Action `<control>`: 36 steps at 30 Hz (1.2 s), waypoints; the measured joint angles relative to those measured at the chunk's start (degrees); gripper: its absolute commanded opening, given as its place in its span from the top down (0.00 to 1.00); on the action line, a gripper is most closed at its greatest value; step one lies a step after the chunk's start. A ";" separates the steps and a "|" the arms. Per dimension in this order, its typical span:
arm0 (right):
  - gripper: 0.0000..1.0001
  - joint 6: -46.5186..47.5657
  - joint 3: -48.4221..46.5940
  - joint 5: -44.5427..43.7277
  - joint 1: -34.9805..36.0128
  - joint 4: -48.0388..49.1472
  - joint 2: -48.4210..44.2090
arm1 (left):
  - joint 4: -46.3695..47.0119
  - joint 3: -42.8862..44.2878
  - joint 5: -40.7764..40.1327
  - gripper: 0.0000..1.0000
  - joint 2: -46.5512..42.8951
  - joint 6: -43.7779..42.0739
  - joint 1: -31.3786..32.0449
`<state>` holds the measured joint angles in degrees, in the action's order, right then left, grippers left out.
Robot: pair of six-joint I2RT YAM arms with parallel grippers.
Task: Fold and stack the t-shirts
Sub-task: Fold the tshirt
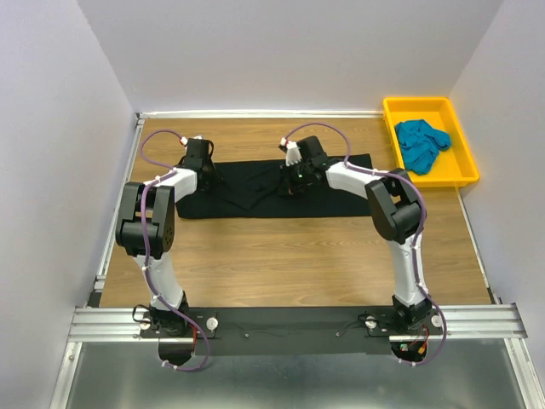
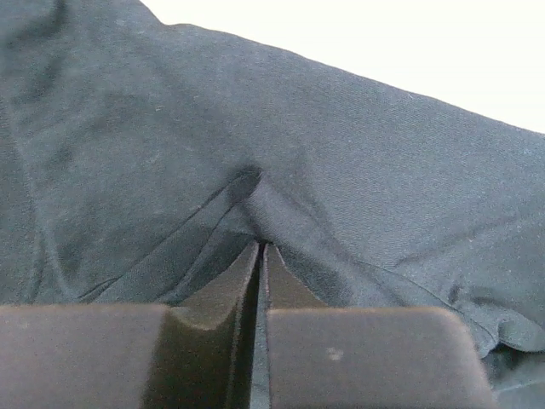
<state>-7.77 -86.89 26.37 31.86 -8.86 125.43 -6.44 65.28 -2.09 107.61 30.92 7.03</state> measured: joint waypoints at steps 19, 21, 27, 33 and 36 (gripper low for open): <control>0.56 -4.96 21.14 -24.87 -11.47 -7.28 -21.75 | -7.04 -12.90 -8.74 0.67 -17.88 3.10 -0.15; 0.56 -5.79 22.40 -26.86 -13.88 -9.01 -21.73 | -7.58 -14.01 -8.98 0.68 -15.21 3.61 -0.44; 0.56 -6.34 23.32 -29.57 -14.93 -11.65 -21.66 | -8.31 -6.84 -9.70 0.68 -7.21 4.28 -1.60; 0.55 -6.19 23.30 -25.88 -13.88 -14.36 -21.92 | -11.02 8.04 -9.07 0.69 3.91 4.26 -4.07; 0.54 -6.16 24.96 -23.32 -9.81 -17.55 -23.85 | -12.22 17.09 -8.87 0.68 10.23 4.07 -5.33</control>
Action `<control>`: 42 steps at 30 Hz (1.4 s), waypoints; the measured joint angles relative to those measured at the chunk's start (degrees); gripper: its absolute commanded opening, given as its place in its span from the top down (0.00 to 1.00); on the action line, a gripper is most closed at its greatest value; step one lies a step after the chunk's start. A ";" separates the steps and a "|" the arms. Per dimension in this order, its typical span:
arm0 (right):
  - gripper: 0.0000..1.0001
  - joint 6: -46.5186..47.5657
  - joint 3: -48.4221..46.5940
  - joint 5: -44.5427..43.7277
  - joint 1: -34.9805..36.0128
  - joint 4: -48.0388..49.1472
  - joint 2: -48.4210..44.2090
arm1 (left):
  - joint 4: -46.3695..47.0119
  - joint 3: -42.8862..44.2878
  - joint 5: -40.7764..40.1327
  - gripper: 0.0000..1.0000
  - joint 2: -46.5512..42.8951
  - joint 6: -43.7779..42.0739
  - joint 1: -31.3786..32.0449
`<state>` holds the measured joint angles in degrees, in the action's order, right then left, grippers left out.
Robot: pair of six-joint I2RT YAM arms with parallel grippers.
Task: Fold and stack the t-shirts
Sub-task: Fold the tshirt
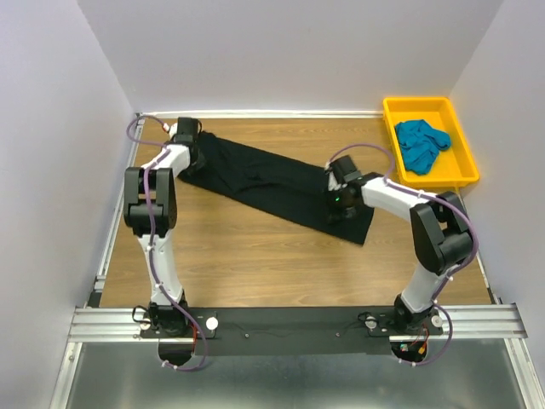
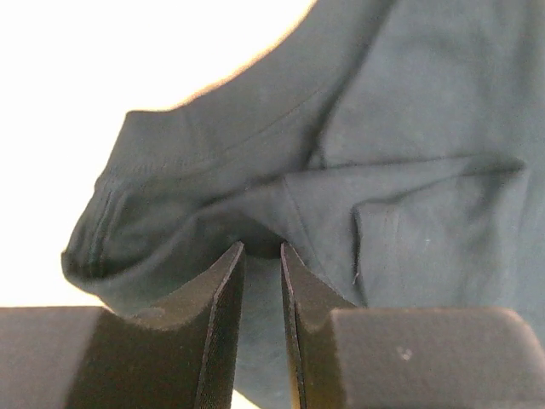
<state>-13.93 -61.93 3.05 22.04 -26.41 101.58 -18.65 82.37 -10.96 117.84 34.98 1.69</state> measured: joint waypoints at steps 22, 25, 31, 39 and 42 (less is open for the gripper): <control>0.35 7.54 -11.72 0.72 18.29 -22.58 -0.94 | -8.02 20.28 -2.49 0.37 2.25 -4.63 7.50; 0.35 7.50 -11.72 -0.07 17.14 -22.47 -0.94 | -7.08 15.21 -2.34 0.38 -1.84 -3.74 13.40; 0.36 7.54 -11.52 -0.07 14.32 -20.94 -0.66 | -6.82 9.05 -1.44 0.53 -1.46 -1.86 18.27; 0.36 7.37 -8.41 4.04 13.09 -17.42 1.57 | -6.14 9.62 -1.25 0.55 5.27 -0.96 17.18; 0.37 7.04 -7.10 6.21 13.16 -16.33 2.89 | -5.99 12.09 -1.36 0.55 6.91 -1.22 17.18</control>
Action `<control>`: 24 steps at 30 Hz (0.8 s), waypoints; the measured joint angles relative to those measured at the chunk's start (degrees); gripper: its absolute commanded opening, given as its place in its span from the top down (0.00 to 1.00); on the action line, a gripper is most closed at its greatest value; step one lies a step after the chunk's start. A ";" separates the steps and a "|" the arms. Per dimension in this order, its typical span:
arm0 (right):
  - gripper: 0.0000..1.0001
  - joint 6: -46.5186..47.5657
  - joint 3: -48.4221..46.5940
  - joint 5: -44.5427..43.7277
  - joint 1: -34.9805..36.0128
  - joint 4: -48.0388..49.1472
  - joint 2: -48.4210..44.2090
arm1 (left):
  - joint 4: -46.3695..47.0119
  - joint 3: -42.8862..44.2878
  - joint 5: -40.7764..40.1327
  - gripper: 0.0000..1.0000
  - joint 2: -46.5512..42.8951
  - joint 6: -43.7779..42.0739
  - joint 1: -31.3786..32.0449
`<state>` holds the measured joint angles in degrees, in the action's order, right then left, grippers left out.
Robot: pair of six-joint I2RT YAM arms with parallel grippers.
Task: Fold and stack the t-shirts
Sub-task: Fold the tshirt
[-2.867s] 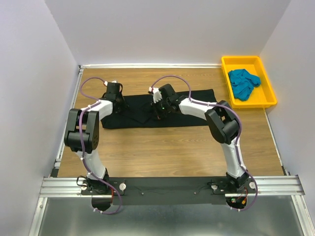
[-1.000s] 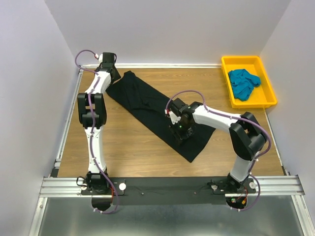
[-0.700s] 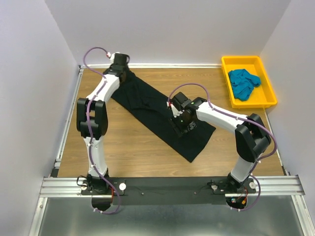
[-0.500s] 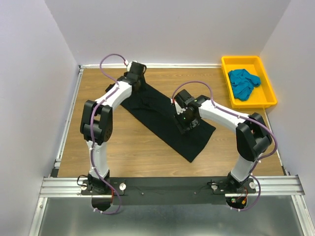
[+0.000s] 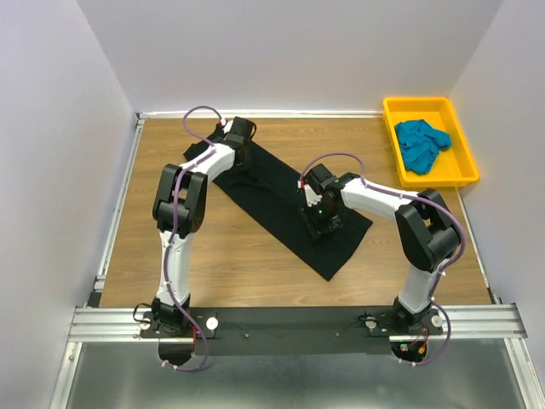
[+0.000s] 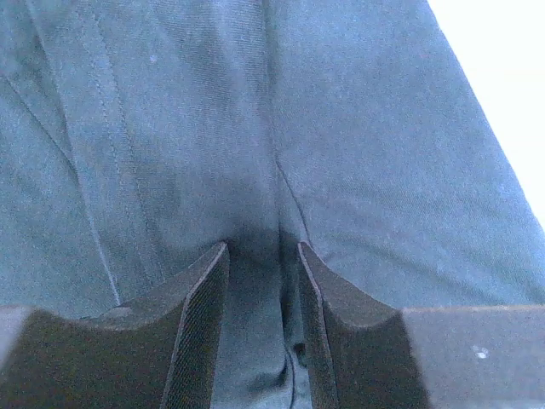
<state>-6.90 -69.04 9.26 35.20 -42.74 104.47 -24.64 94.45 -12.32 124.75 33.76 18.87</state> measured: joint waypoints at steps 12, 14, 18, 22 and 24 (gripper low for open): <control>0.38 -9.31 2.51 5.92 9.55 7.41 0.39 | -3.76 19.78 -0.46 0.54 12.37 -6.54 -0.39; 0.39 -12.81 1.36 6.08 12.85 9.01 1.55 | -4.44 22.82 0.24 0.53 14.01 -8.85 -0.48; 0.40 -17.86 -2.91 6.29 16.41 10.73 5.25 | -3.21 27.15 2.99 0.49 16.87 -12.39 -0.57; 0.39 -21.18 -7.67 6.62 17.29 11.34 8.79 | -0.33 28.74 5.97 0.36 18.25 -14.14 -0.66; 0.37 -22.10 -8.50 6.36 17.35 11.98 9.25 | 0.92 29.22 6.86 0.30 18.64 -14.53 -0.70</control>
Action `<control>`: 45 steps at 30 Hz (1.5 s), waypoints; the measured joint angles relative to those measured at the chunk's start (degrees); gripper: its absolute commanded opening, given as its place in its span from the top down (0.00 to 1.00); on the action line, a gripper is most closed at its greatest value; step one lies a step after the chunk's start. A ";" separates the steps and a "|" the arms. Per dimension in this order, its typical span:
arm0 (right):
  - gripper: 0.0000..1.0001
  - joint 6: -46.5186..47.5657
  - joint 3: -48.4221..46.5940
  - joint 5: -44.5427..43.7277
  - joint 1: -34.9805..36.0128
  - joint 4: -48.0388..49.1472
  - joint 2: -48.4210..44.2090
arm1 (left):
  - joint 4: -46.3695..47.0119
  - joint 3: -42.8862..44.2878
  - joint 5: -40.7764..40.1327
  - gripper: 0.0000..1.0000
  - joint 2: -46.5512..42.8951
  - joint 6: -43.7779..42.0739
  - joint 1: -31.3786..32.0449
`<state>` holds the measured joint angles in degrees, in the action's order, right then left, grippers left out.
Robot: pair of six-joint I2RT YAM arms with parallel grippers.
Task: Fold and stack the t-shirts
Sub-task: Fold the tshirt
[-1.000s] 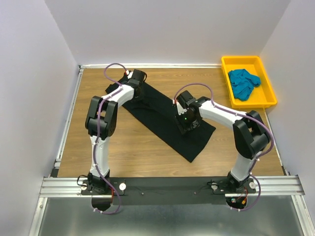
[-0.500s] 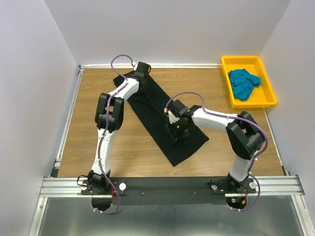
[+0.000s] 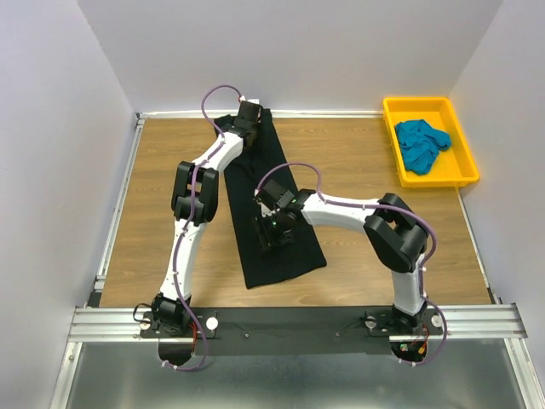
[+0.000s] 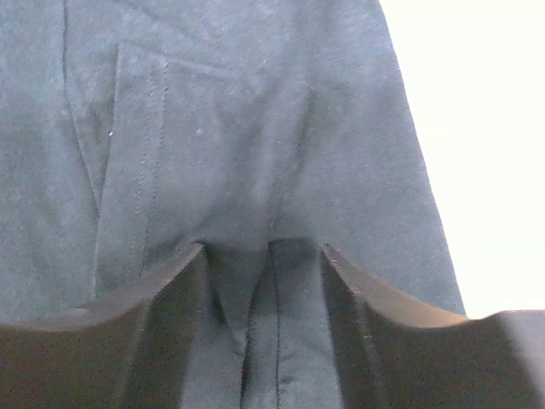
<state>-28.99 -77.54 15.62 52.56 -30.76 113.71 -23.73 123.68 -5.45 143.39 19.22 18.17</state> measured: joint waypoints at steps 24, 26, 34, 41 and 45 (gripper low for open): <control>0.35 -6.60 29.99 -12.15 -13.97 -6.14 -34.56 | 6.88 -63.65 -3.06 0.14 -65.79 10.69 4.55; 0.39 -6.23 30.82 -12.07 -14.21 -6.14 -34.53 | 4.72 -72.63 -2.51 0.15 -69.09 14.10 7.08; 0.46 -5.44 32.26 -9.29 -14.43 -3.76 -33.18 | -5.44 -87.91 -0.17 0.20 -81.05 26.75 16.31; 0.51 -5.05 32.74 -7.98 -14.43 -0.68 -30.23 | -7.76 -90.05 1.33 0.22 -83.14 31.95 18.78; 0.52 -4.63 33.59 -7.13 -14.43 1.27 -28.61 | -9.44 -90.49 2.38 0.22 -82.03 32.85 19.65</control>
<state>-33.63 -43.94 8.49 38.13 -29.50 85.10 -33.17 33.19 -3.07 61.36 52.07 37.82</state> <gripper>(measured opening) 0.487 0.781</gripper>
